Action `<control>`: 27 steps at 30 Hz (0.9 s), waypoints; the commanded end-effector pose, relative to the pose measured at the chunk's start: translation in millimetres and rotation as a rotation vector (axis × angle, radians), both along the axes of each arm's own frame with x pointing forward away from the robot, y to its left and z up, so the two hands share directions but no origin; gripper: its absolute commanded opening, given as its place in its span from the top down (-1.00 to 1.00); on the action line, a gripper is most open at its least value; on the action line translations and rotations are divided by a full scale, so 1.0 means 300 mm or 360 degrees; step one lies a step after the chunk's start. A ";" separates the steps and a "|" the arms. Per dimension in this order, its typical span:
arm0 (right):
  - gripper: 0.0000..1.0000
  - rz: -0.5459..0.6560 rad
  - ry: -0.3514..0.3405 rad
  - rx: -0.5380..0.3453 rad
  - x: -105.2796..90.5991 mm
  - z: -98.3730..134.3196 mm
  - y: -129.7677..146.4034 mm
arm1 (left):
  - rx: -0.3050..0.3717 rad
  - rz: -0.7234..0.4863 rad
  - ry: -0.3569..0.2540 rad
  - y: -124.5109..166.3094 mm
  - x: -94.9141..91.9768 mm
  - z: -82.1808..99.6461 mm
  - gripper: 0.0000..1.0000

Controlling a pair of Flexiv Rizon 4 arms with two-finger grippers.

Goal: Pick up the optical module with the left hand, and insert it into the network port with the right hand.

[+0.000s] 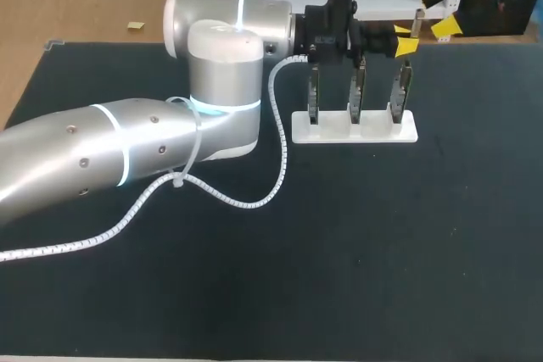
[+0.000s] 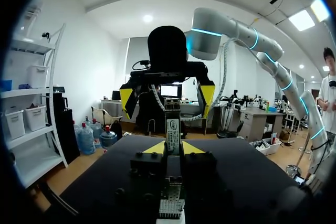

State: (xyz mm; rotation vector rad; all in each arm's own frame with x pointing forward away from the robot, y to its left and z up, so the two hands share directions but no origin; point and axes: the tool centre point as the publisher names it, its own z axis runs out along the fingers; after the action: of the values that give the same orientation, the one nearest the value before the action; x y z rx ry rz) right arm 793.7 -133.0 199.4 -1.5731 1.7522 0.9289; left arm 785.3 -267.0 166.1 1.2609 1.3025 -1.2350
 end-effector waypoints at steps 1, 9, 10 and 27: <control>-1.00 -0.0006 -0.0005 0.0008 -0.013 0.006 0.009 | 0.0007 0.0003 0.0002 0.002 -0.003 0.004 1.00; -1.00 0.0015 0.0030 0.0062 -0.013 0.007 0.032 | 0.0007 0.0003 0.0002 0.002 -0.003 0.004 1.00; -1.00 0.0027 0.0036 0.0062 -0.015 0.005 0.036 | 0.0007 0.0003 0.0002 0.002 -0.003 0.004 1.00; -1.00 0.0093 0.0041 0.0074 -0.007 0.013 0.075 | 0.0007 0.0003 0.0002 0.002 -0.003 0.004 1.00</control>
State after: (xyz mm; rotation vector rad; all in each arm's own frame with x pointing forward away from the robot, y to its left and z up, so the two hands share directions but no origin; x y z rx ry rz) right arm 786.0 -111.7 203.8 -1.5881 1.7007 1.0043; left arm 785.3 -267.0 166.1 1.2609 1.3025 -1.2349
